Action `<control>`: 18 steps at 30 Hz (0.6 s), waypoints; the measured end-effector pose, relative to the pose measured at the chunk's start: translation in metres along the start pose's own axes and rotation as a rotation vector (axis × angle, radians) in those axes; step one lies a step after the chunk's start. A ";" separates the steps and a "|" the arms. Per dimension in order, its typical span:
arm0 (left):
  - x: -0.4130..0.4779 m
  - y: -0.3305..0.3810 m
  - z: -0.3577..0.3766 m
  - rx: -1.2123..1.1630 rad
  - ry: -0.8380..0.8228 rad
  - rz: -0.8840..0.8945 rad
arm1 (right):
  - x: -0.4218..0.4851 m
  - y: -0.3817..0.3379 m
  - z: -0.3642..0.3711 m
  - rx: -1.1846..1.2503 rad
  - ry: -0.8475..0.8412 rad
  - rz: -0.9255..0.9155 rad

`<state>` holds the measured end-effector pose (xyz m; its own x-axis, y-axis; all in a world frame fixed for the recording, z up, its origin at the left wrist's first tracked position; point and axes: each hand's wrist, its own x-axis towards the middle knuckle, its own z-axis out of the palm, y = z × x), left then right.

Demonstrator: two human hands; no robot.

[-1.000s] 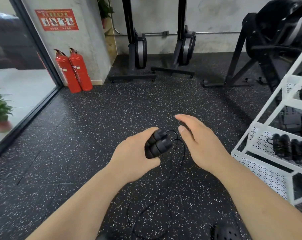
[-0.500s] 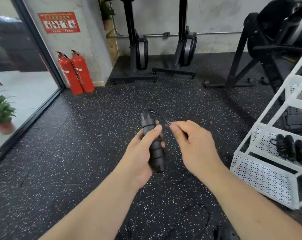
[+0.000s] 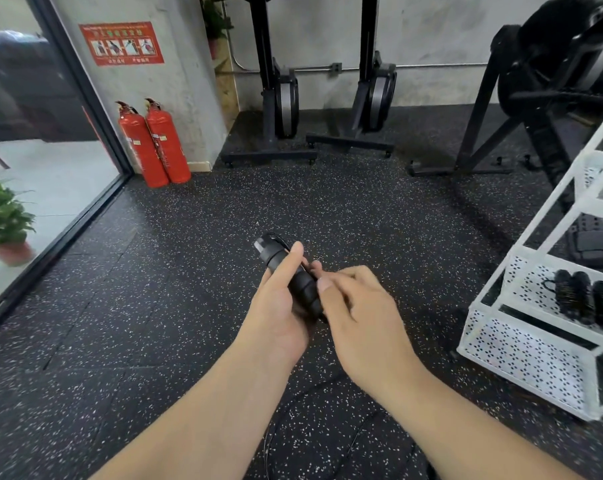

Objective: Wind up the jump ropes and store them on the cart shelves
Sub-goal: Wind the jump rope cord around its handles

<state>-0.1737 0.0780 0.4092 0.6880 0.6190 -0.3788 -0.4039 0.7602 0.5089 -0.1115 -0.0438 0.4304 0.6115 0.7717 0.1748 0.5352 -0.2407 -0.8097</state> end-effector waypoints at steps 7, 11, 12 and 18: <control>-0.004 -0.006 0.006 -0.101 0.218 0.011 | -0.004 0.008 0.013 -0.133 -0.120 -0.025; -0.010 -0.009 0.009 -0.059 0.240 0.023 | 0.009 0.007 -0.003 -0.067 -0.215 0.018; -0.012 -0.009 0.009 0.002 0.203 0.016 | 0.015 0.008 -0.009 -0.013 -0.227 0.049; -0.029 -0.003 0.009 1.014 0.093 0.191 | 0.041 0.031 -0.048 0.539 -0.123 0.425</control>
<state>-0.1867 0.0562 0.4254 0.5991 0.7575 -0.2594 0.2253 0.1514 0.9625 -0.0423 -0.0480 0.4393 0.6163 0.7440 -0.2581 -0.1194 -0.2357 -0.9645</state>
